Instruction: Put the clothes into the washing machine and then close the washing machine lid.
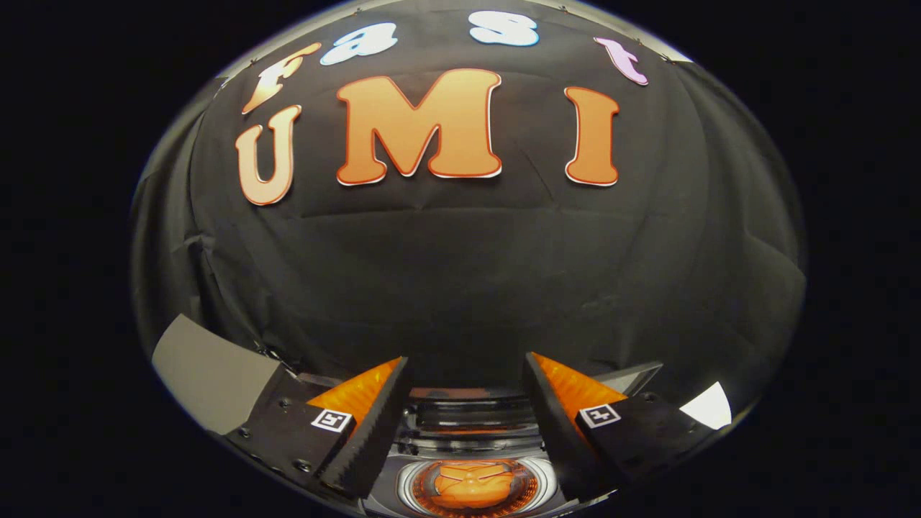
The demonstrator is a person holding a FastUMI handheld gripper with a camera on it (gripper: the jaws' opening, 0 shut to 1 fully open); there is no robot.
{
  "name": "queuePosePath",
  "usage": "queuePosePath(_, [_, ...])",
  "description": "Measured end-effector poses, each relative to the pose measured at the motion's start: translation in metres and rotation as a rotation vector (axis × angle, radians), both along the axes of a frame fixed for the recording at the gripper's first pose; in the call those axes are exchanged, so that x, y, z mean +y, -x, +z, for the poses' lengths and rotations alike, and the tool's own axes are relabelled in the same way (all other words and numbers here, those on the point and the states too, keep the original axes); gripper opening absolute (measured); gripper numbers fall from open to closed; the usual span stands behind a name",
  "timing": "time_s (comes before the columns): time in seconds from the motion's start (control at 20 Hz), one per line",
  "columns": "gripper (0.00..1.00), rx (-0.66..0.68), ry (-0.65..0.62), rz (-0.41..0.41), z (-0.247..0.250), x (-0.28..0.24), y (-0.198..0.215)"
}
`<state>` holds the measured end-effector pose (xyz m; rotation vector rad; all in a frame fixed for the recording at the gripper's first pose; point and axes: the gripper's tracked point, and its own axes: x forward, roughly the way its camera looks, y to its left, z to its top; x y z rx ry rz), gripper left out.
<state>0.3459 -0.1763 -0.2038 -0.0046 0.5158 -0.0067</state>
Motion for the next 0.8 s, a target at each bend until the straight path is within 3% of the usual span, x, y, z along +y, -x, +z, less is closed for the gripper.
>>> queuePosePath(0.15, [0.99, 0.069, -0.03, -0.027, -0.022, -0.005, -0.008])
queuePosePath(0.4, [1.0, 0.035, -0.013, -0.033, -0.021, -0.008, -0.001])
queuePosePath(0.8, [0.98, 0.004, 0.006, -0.044, -0.021, -0.005, 0.049])
